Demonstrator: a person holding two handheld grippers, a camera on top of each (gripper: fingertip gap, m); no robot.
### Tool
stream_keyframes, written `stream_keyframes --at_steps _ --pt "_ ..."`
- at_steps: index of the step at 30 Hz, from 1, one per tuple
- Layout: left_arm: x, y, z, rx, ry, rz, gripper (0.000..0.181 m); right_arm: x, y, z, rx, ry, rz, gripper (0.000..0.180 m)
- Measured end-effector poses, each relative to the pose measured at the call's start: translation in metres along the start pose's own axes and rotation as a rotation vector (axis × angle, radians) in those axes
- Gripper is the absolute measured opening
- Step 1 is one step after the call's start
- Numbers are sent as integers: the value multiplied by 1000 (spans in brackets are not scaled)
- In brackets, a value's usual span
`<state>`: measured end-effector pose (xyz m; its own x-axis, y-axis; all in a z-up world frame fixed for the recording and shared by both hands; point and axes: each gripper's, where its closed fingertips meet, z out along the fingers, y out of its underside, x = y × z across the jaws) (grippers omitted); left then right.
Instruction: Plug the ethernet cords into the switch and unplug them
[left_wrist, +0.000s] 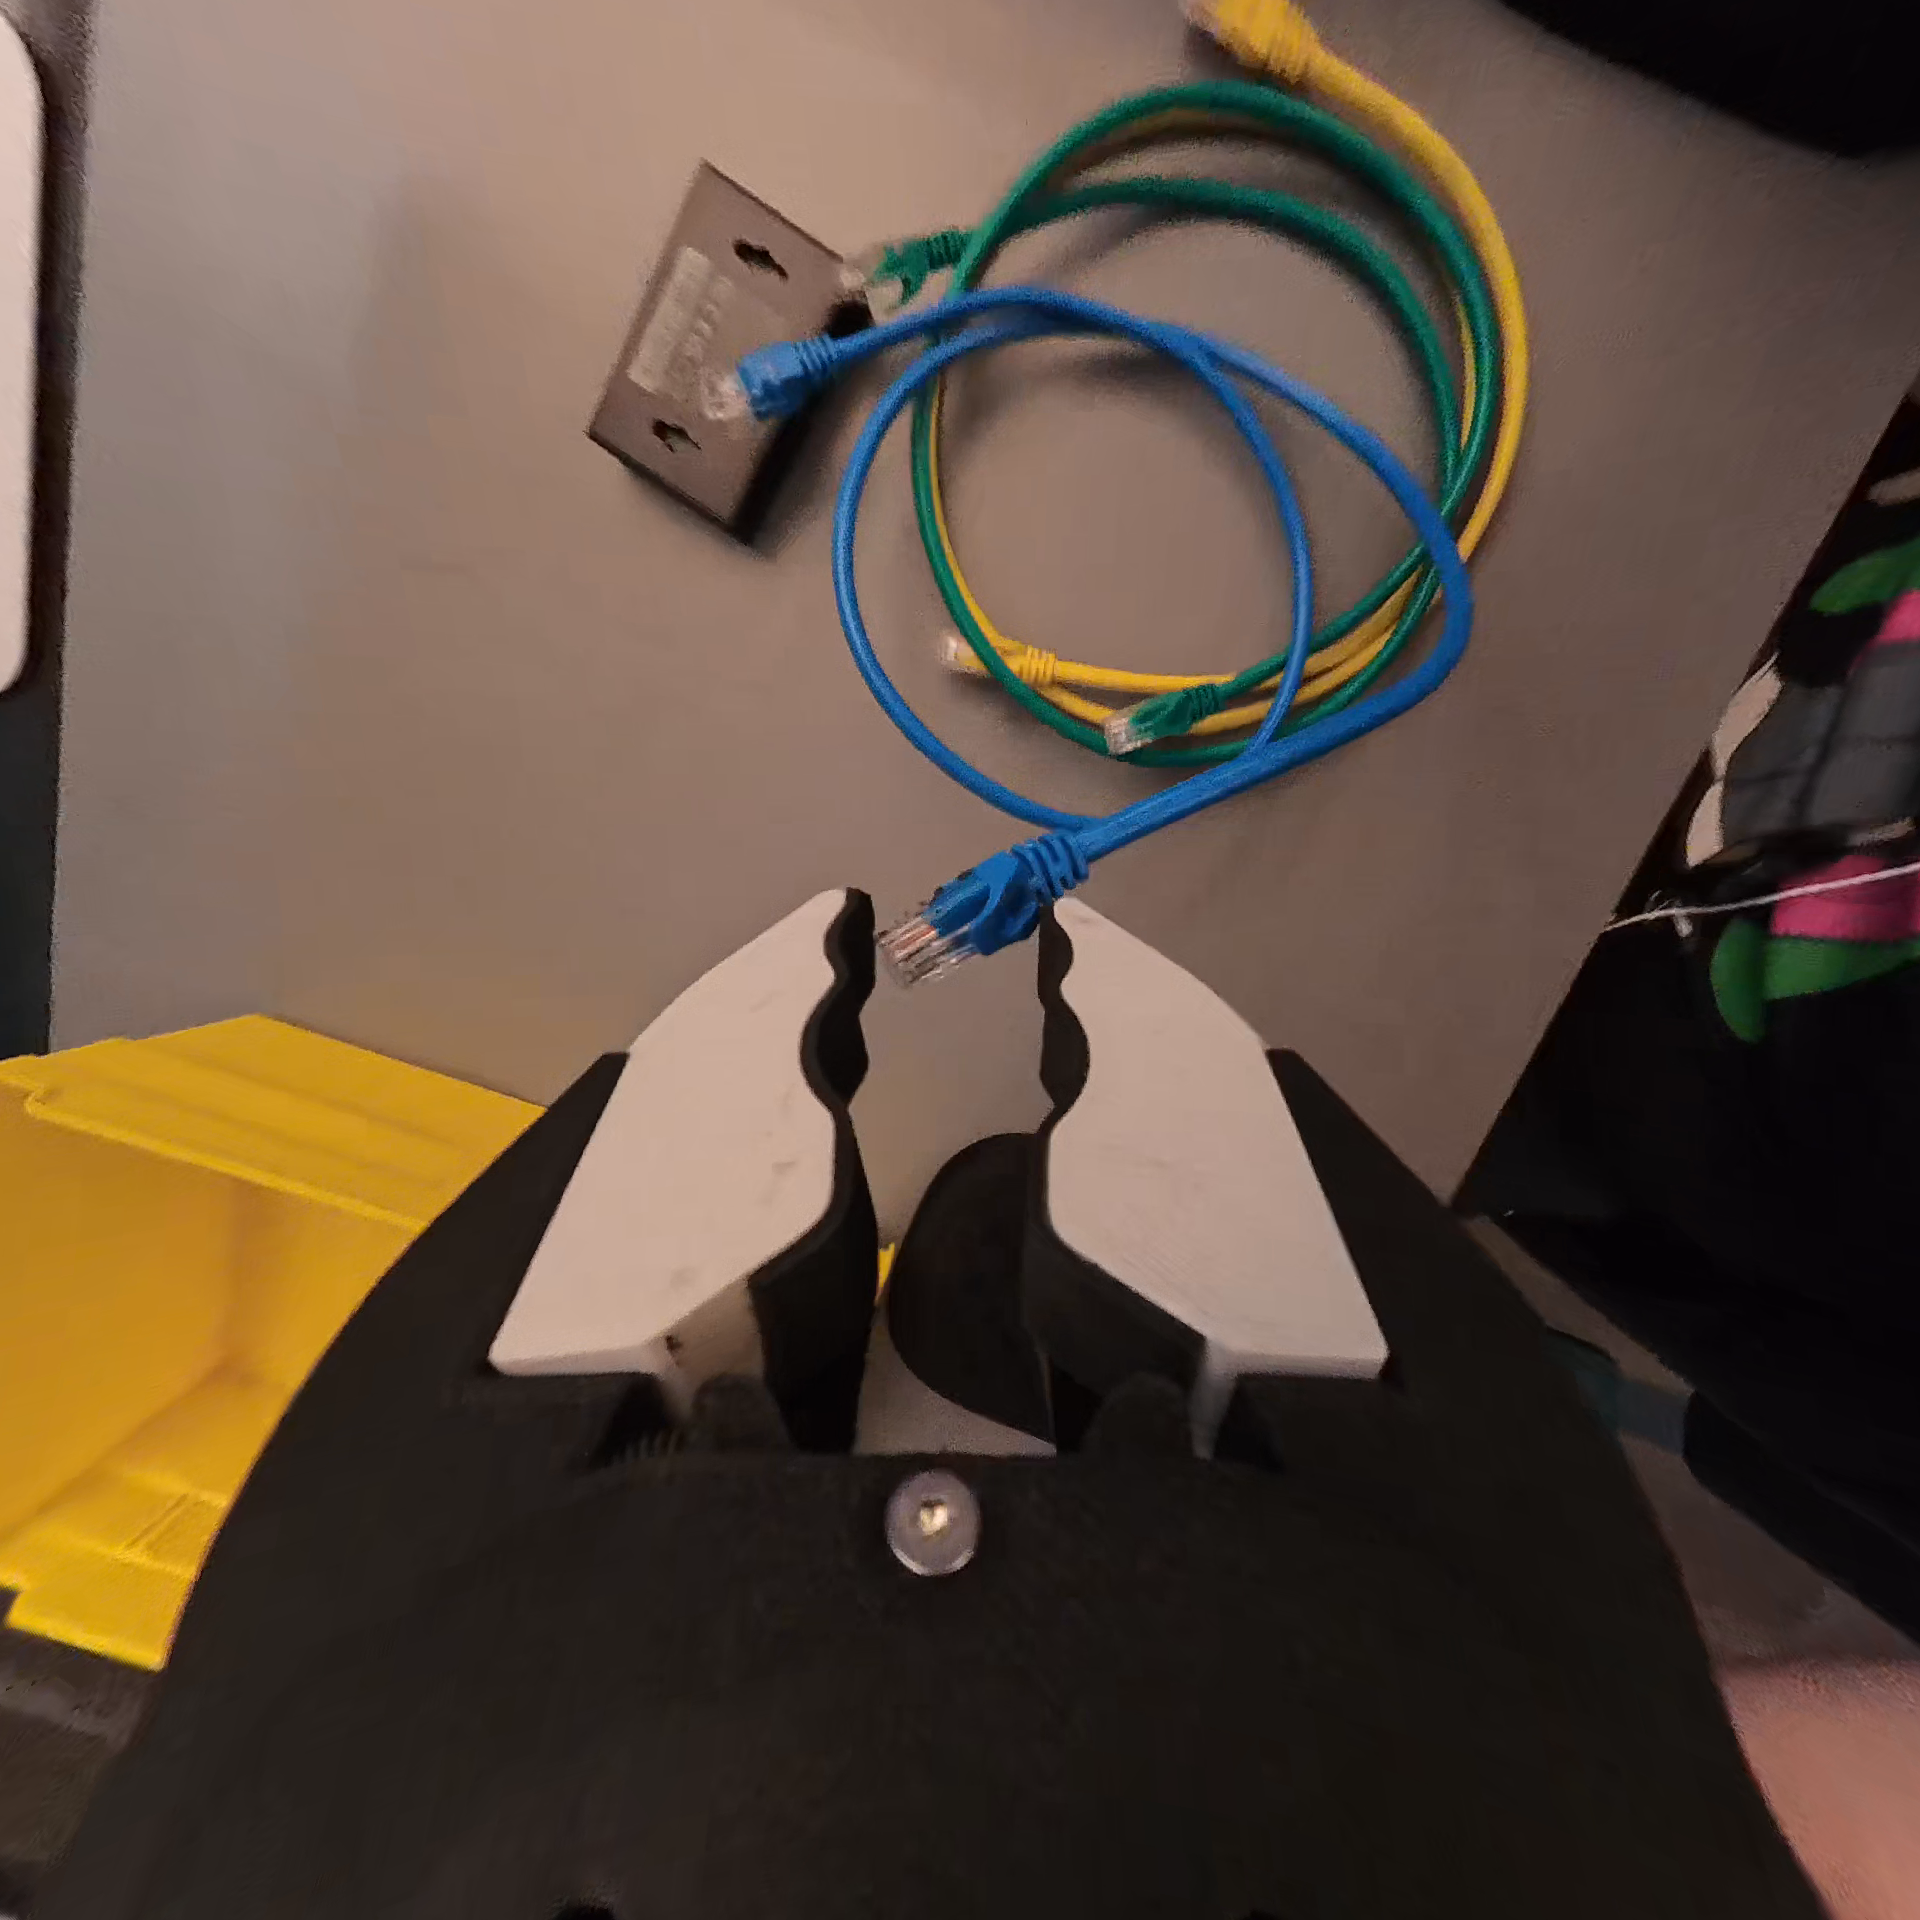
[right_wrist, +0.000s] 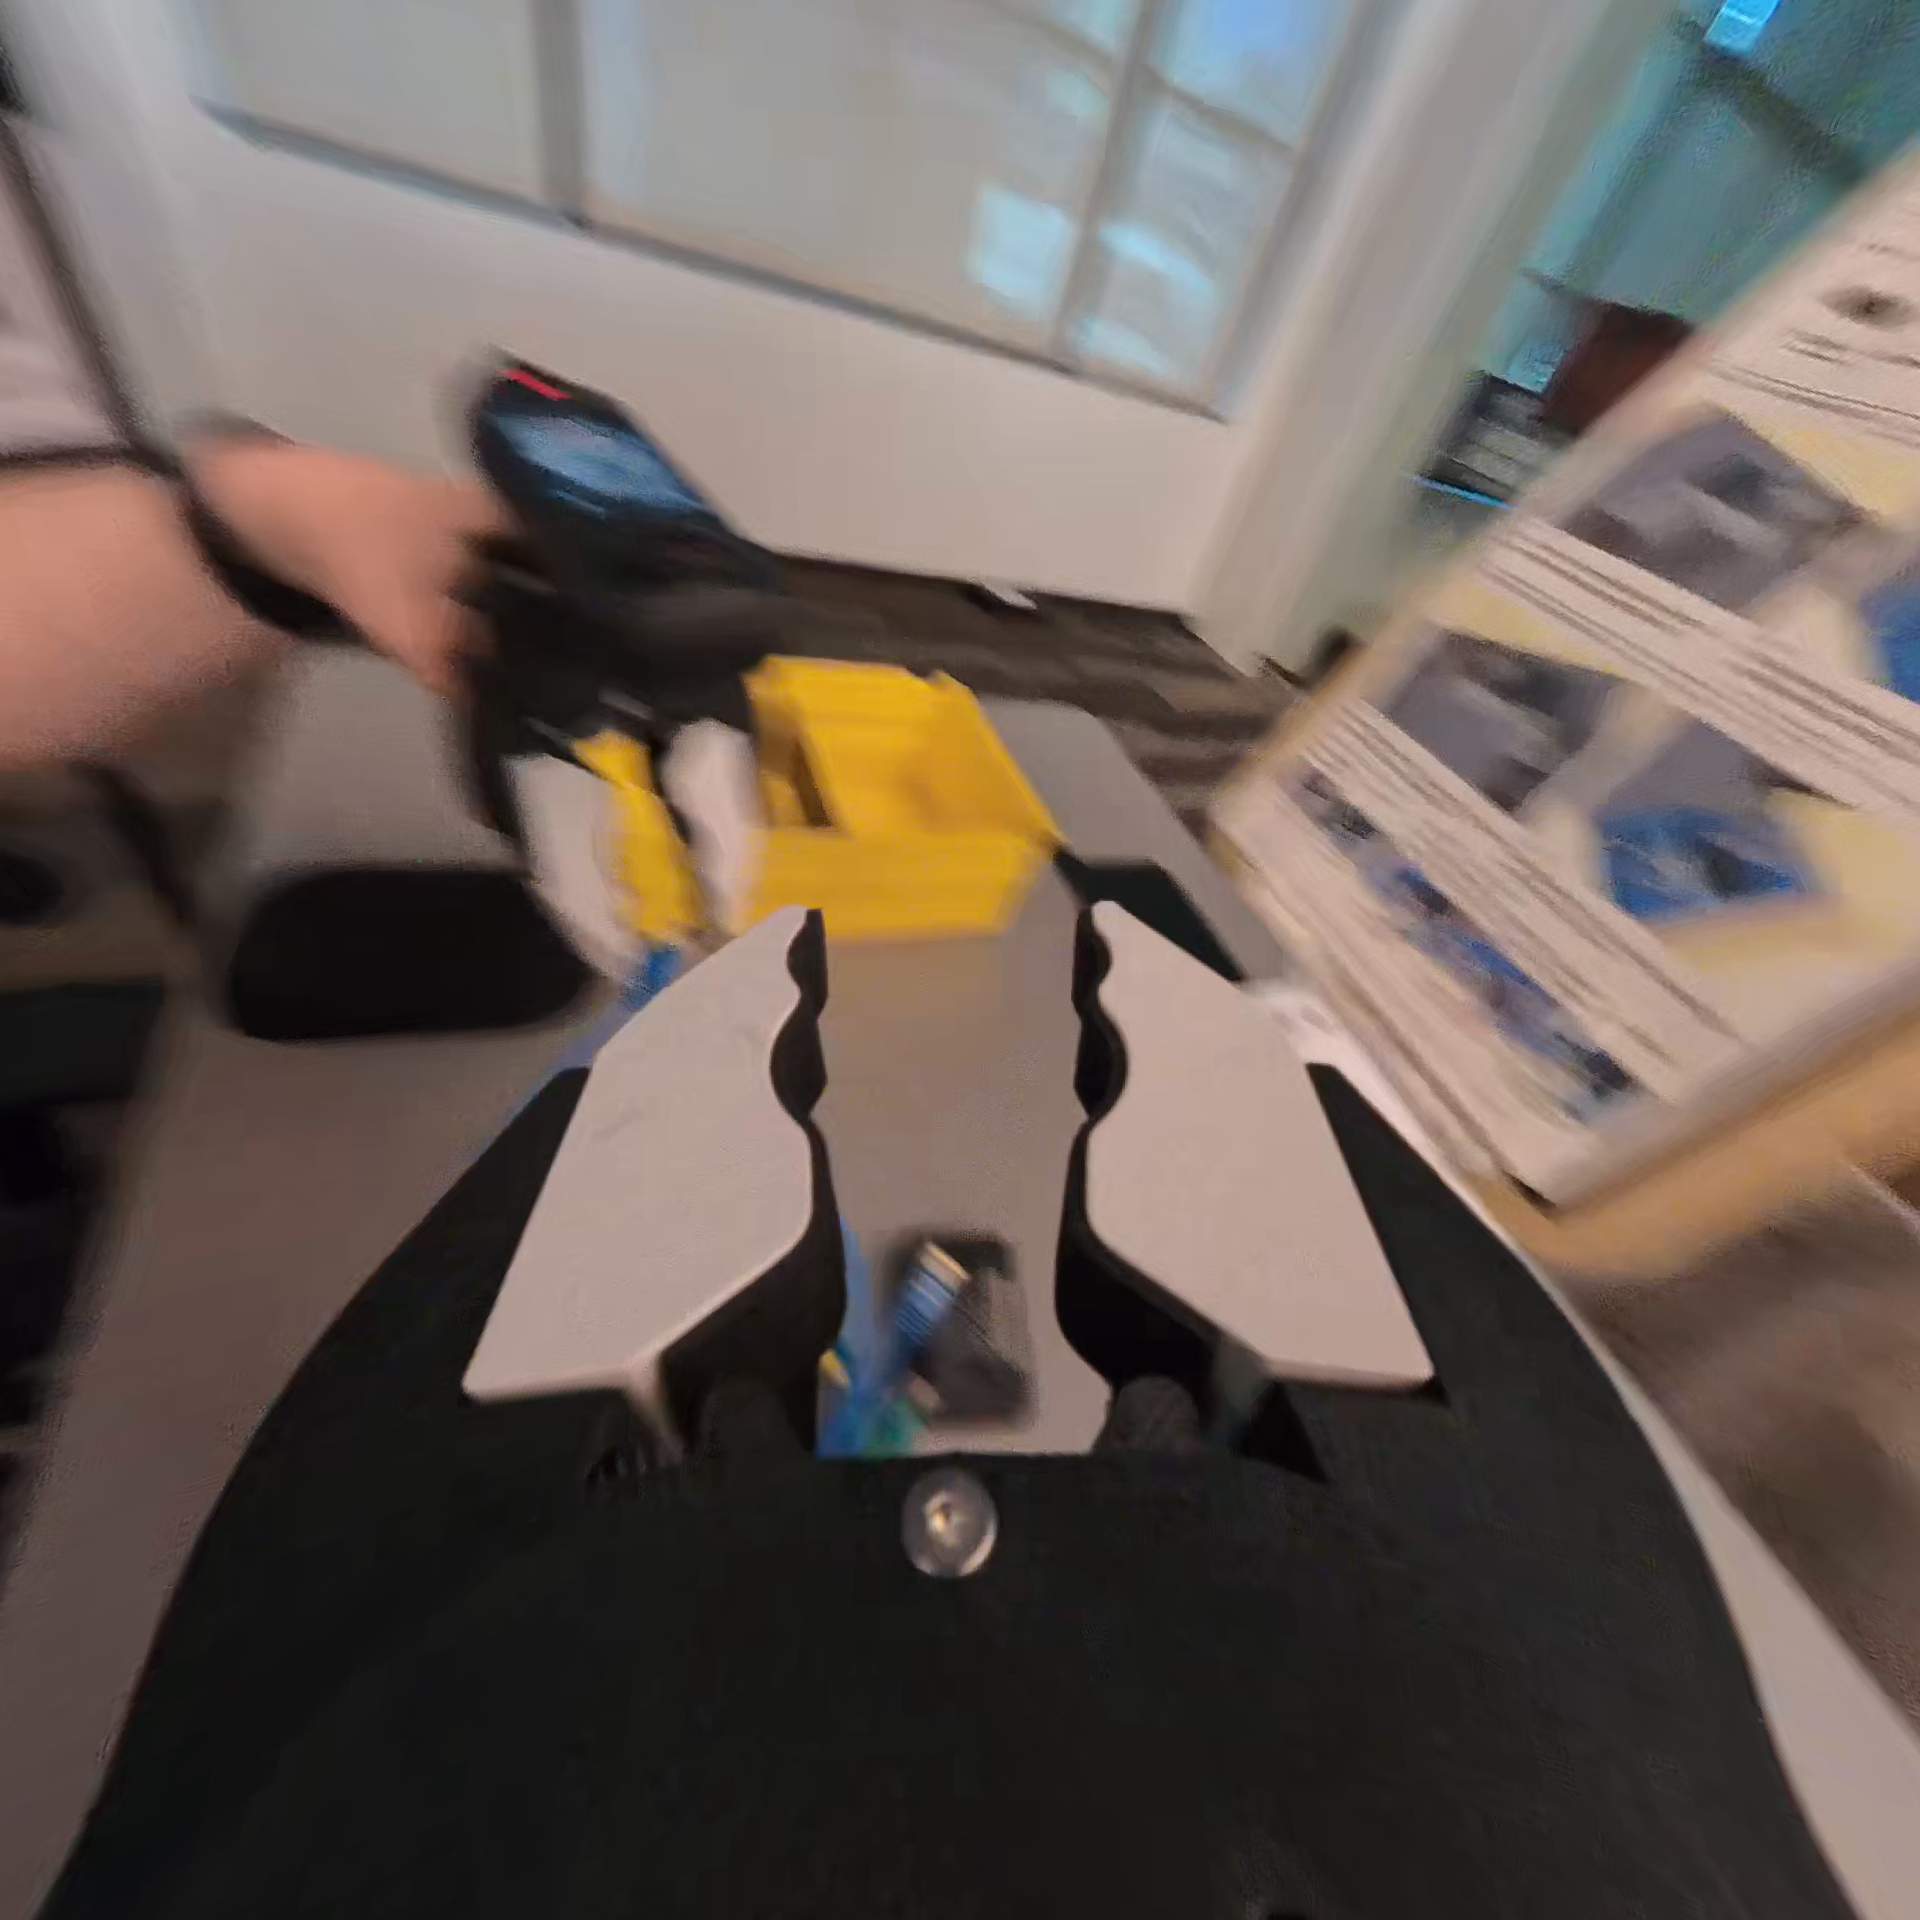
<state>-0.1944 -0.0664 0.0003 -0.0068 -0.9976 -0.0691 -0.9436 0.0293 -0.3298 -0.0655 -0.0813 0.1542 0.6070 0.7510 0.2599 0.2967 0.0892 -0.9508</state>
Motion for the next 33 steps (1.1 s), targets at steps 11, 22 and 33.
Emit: stream_keyframes --at_steps 11,22,33 --pt "-22 -42 -52 141 96 -251 29 -83 42 89 -328 -89 66 48" --pt "-38 -73 -105 720 -55 -9 42 -32 42 79 -267 27 17 3" --pt "-23 -103 -101 1148 168 65 51 -24 32 65 -204 13 -93 3"
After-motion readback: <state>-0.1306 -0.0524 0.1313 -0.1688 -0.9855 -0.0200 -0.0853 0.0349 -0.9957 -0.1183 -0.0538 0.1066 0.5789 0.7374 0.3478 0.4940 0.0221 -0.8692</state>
